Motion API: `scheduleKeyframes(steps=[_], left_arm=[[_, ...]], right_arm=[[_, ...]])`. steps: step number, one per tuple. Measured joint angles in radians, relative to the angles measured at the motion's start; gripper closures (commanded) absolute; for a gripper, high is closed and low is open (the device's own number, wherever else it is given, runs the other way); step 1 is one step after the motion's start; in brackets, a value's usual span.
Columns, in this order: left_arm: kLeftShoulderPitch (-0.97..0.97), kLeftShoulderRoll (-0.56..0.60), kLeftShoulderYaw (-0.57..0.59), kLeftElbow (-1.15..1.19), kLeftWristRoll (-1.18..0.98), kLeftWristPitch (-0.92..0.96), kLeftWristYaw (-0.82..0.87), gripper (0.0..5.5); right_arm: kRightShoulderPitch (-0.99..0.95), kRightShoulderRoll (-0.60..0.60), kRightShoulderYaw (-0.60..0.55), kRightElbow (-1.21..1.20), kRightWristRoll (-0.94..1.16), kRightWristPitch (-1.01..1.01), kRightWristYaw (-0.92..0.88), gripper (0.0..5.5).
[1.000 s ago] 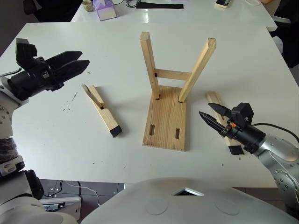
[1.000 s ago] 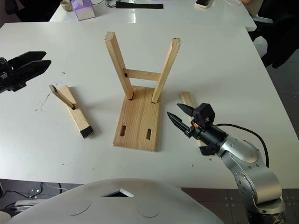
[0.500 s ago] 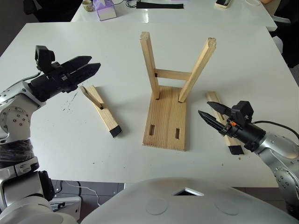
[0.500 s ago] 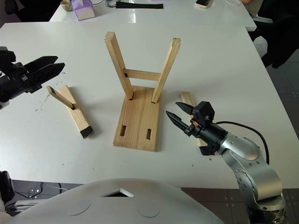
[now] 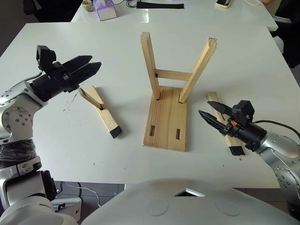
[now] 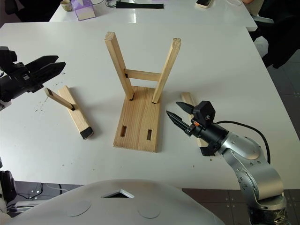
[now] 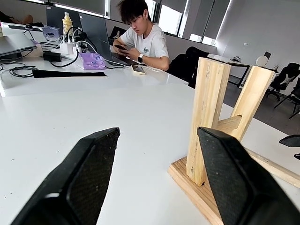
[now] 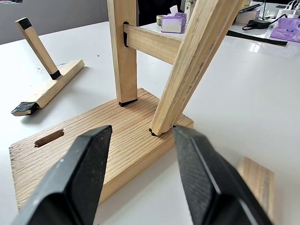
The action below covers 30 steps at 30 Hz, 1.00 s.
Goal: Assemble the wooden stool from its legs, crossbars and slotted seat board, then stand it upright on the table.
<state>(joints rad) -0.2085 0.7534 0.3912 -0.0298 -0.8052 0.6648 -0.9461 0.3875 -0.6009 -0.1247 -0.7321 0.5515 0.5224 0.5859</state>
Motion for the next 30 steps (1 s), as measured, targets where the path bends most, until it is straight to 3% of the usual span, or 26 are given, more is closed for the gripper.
scheduleKeyframes(steps=[16, 19, 21, 25, 30], left_arm=[[-0.161, 0.027, 0.115, -0.051, -0.155, 0.086, 0.066, 2.42], [-0.052, 0.019, 0.011, -0.068, -0.059, 0.014, 0.003, 2.42], [0.052, -0.044, -0.099, 0.027, 0.052, -0.104, -0.041, 2.42], [0.042, -0.077, -0.122, 0.113, 0.085, -0.236, -0.071, 2.42], [-0.002, -0.084, -0.096, 0.119, 0.035, -0.145, -0.046, 2.42]], right_arm=[[-0.067, -0.002, -0.052, -0.030, 0.042, 0.046, -0.029, 3.12], [-0.077, -0.004, -0.046, -0.030, 0.041, 0.058, -0.029, 3.12], [-0.102, -0.003, -0.031, -0.016, 0.040, 0.060, -0.026, 3.12], [-0.120, -0.007, -0.019, 0.001, 0.037, 0.064, -0.013, 3.12], [-0.117, -0.010, -0.022, 0.000, 0.037, 0.064, -0.010, 3.12]])
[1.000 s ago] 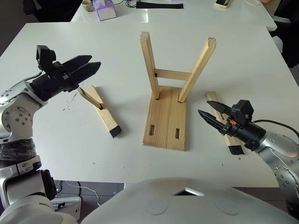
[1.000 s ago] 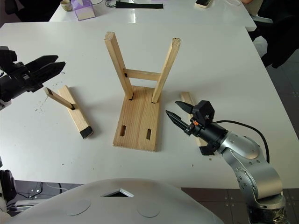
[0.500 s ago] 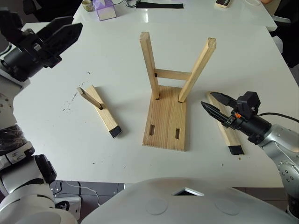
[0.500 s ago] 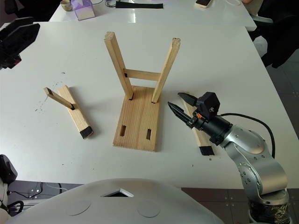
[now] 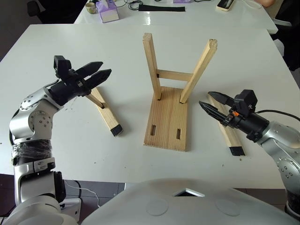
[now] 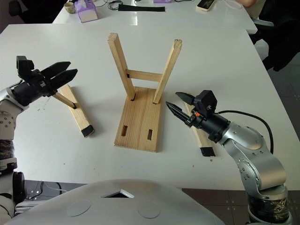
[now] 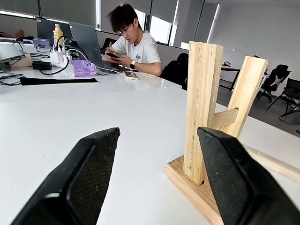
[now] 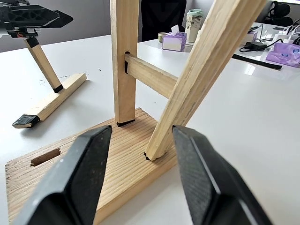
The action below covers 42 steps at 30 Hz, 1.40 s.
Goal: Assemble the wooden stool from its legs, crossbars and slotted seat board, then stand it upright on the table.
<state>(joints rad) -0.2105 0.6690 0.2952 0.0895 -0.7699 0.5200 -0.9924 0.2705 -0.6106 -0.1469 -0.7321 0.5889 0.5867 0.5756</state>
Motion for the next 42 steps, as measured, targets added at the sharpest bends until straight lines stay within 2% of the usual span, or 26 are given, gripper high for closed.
scheduleKeyframes(steps=[6, 9, 13, 15, 19, 23, 33, 40, 42], left_arm=[[-0.117, 0.037, 0.077, -0.238, -0.182, 0.151, 0.079, 2.42], [-0.052, 0.092, 0.037, -0.454, -0.176, 0.182, 0.075, 2.42], [0.238, 0.139, -0.103, -0.573, 0.003, 0.141, 0.051, 2.42], [0.396, 0.180, -0.204, -0.569, 0.166, 0.108, 0.076, 2.42], [0.479, 0.199, -0.313, -0.460, 0.399, -0.050, 0.120, 2.42], [0.498, 0.224, -0.358, -0.428, 0.496, -0.203, 0.102, 2.42], [0.538, 0.397, -0.202, -0.278, 0.435, -0.323, -0.214, 2.42], [0.381, 0.447, -0.093, -0.109, 0.398, -0.369, -0.302, 2.42], [0.328, 0.459, -0.075, -0.096, 0.380, -0.306, -0.296, 2.14]], right_arm=[[0.029, 0.015, -0.001, -0.013, -0.001, -0.001, -0.019, 3.12], [0.046, 0.019, -0.004, -0.026, -0.003, -0.002, -0.032, 3.12], [0.071, 0.028, -0.008, -0.035, -0.004, -0.006, -0.040, 3.12], [0.081, 0.031, -0.013, -0.042, -0.008, -0.010, -0.043, 3.12], [0.103, 0.040, -0.011, -0.053, -0.018, -0.020, -0.053, 3.12], [0.106, 0.050, 0.009, -0.054, -0.038, -0.031, -0.059, 3.12], [0.215, 0.096, 0.034, -0.077, -0.100, -0.085, -0.101, 3.12], [0.254, 0.097, 0.039, -0.074, -0.140, -0.118, -0.099, 3.12], [0.271, 0.097, 0.032, -0.074, -0.150, -0.127, -0.100, 3.12]])
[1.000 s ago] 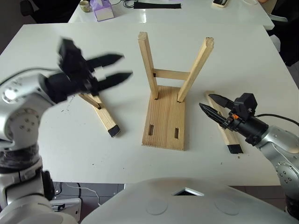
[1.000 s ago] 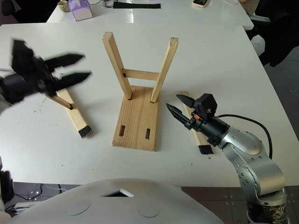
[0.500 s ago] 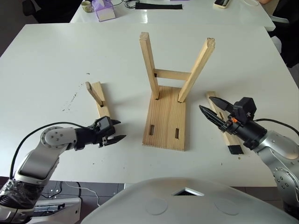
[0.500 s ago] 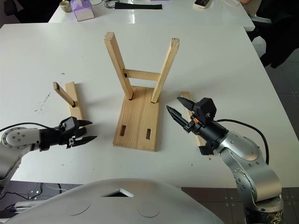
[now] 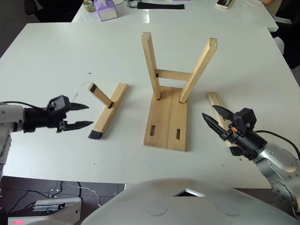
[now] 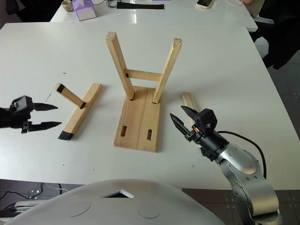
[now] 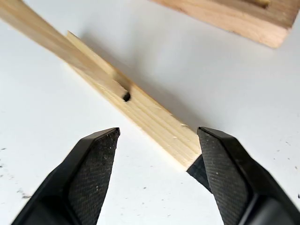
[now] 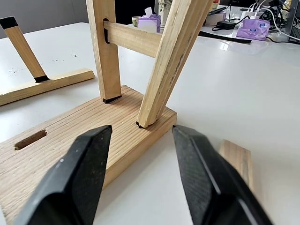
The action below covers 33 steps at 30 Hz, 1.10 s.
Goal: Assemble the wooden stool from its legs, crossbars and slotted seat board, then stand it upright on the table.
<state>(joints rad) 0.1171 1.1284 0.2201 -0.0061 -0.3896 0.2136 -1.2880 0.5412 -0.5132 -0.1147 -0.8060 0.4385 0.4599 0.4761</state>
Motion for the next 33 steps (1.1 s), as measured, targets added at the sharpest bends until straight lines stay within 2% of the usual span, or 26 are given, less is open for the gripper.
scheduleKeyframes(steps=[2, 4, 7, 10, 19, 25, 28, 33], left_arm=[[-0.010, -0.009, 0.007, -0.018, -0.009, 0.087, 0.052, 1.82], [0.041, -0.074, 0.025, -0.111, -0.030, 0.209, 0.160, 1.52], [0.185, -0.175, 0.047, -0.312, -0.056, 0.383, 0.329, 1.52], [0.269, -0.220, 0.050, -0.439, -0.024, 0.462, 0.443, 1.52], [0.209, -0.319, 0.013, -0.467, 0.004, 0.545, 0.618, 1.52], [0.223, -0.353, -0.036, -0.409, 0.025, 0.553, 0.635, 1.52], [0.188, -0.358, -0.066, -0.365, 0.042, 0.514, 0.641, 1.96], [0.076, -0.431, -0.104, -0.244, 0.065, 0.475, 0.698, 2.66]], right_arm=[[0.013, 0.001, -0.008, -0.001, -0.006, -0.005, -0.001, 3.12], [0.041, 0.004, -0.020, -0.012, -0.006, -0.010, -0.003, 3.12], [0.103, 0.025, -0.075, -0.044, -0.002, -0.025, -0.012, 3.12], [0.149, 0.046, -0.093, -0.047, -0.003, -0.032, -0.020, 3.12], [0.131, 0.073, -0.058, -0.045, -0.021, -0.043, -0.032, 3.12], [0.115, 0.072, -0.052, -0.043, -0.024, -0.043, -0.029, 3.12], [0.108, 0.069, -0.047, -0.041, -0.025, -0.043, -0.028, 3.12], [0.074, 0.058, -0.040, -0.025, -0.027, -0.039, -0.021, 3.12]])
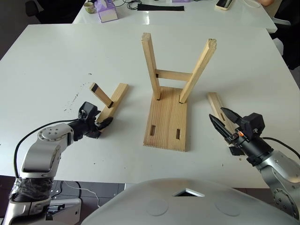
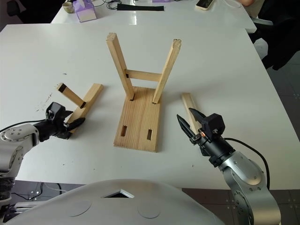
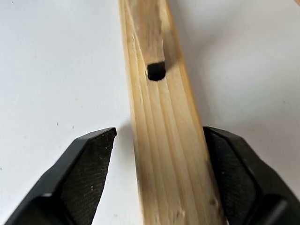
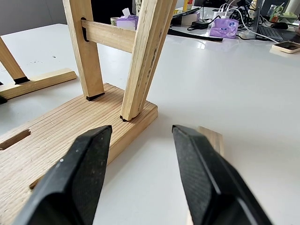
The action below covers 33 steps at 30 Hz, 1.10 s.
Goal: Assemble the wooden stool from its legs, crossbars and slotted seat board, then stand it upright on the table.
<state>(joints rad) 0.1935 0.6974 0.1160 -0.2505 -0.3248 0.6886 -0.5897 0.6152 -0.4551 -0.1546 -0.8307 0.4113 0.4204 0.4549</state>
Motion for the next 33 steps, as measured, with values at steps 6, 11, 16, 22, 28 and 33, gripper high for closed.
scheduleKeyframes(steps=[6, 11, 16, 22, 28, 33], left_arm=[[0.015, -0.038, 0.010, 0.021, -0.014, -0.034, -0.002, 3.45], [-0.054, -0.087, 0.087, 0.105, -0.091, -0.019, -0.004, 3.45], [-0.311, -0.104, 0.218, 0.103, -0.329, 0.072, -0.044, 3.45], [-0.497, -0.027, 0.368, -0.062, -0.857, 0.264, -0.125, 3.45], [-0.573, 0.000, 0.422, -0.217, -1.290, 0.237, -0.029, 3.45], [-0.497, -0.081, 0.216, -0.311, -1.201, 0.209, -0.048, 3.45]], right_arm=[[-0.029, -0.032, -0.009, 0.011, 0.002, 0.013, 0.020, 3.12], [-0.074, -0.061, -0.031, 0.025, 0.014, 0.026, 0.035, 3.12], [-0.156, -0.083, -0.085, 0.034, 0.077, 0.059, 0.047, 3.12], [-0.328, -0.138, -0.211, 0.059, 0.387, 0.140, 0.072, 3.12], [-0.644, -0.284, -0.244, 0.141, 0.842, 0.250, 0.124, 2.44], [-0.873, -0.313, -0.136, 0.217, 1.007, 0.317, 0.120, 1.89]])
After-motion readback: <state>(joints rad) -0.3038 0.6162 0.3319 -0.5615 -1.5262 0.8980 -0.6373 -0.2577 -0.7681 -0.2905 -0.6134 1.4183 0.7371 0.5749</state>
